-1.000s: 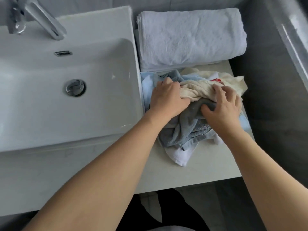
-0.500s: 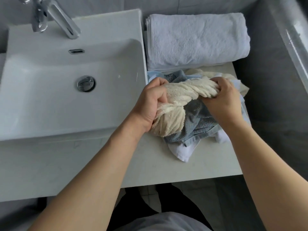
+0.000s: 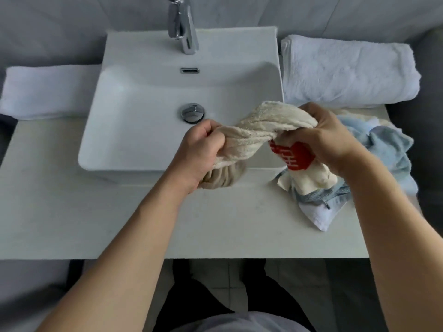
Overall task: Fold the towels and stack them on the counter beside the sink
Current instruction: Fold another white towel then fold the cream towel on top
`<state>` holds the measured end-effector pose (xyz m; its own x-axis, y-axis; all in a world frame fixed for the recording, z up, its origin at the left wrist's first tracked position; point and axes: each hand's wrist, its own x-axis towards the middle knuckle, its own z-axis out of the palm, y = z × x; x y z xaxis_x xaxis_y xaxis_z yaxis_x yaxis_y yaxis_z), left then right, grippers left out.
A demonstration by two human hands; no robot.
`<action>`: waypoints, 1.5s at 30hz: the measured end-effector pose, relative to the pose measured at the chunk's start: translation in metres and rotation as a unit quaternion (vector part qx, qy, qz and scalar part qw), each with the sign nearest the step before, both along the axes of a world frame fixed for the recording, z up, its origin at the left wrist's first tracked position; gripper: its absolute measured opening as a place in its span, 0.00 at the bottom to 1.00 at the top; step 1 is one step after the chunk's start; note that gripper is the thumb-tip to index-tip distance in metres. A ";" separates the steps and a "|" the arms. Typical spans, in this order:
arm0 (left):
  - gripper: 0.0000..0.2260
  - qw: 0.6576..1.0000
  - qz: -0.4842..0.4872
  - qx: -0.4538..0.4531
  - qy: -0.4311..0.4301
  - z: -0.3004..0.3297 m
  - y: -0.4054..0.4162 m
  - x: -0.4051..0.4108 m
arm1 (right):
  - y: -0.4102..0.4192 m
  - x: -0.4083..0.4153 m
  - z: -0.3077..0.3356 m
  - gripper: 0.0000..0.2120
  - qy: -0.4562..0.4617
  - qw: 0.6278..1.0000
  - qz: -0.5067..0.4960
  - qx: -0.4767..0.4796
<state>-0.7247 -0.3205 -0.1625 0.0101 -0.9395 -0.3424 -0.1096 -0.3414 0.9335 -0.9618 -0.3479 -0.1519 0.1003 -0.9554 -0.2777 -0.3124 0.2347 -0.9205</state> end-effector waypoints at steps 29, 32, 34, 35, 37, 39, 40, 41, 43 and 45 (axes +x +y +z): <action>0.06 0.947 0.251 0.156 -0.124 -0.033 0.032 0.513 | 0.023 0.526 -0.041 0.20 -0.058 0.977 0.148 0.144; 0.09 0.935 0.114 0.144 -0.303 -0.067 0.040 0.547 | 0.028 0.554 -0.068 0.20 0.003 0.997 0.054 0.045; 0.07 0.919 -0.024 0.187 -0.346 -0.082 0.043 0.564 | 0.029 0.569 -0.080 0.16 -0.023 0.999 0.007 0.039; 0.07 0.912 -0.084 0.203 -0.346 -0.086 0.044 0.571 | 0.029 0.575 -0.085 0.13 -0.043 0.998 -0.010 0.049; 0.06 0.907 -0.145 0.194 -0.344 -0.088 0.040 0.580 | 0.027 0.586 -0.088 0.07 -0.034 0.998 -0.018 0.051; 0.05 0.918 -0.140 0.126 -0.349 -0.089 0.033 0.582 | 0.023 0.593 -0.087 0.06 -0.006 0.999 -0.001 0.045; 0.09 0.928 -0.145 0.105 -0.328 -0.089 0.030 0.581 | 0.023 0.596 -0.085 0.07 -0.003 0.999 0.008 0.046; 0.15 0.940 -0.163 0.104 -0.282 -0.090 0.026 0.579 | 0.021 0.598 -0.082 0.07 -0.013 0.999 0.020 0.047; 0.21 0.944 -0.212 0.144 -0.205 -0.090 0.020 0.569 | 0.019 0.601 -0.077 0.06 -0.030 0.998 0.033 0.033; 0.17 0.941 -0.246 0.149 -0.180 -0.094 0.014 0.561 | 0.016 0.601 -0.071 0.07 0.018 0.999 0.026 -0.014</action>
<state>-0.1637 -0.3063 -0.2561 -0.2364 -0.7238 -0.6483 -0.6132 -0.4064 0.6773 -0.3605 -0.3320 -0.2234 0.1404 -0.9569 -0.2543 -0.3559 0.1909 -0.9148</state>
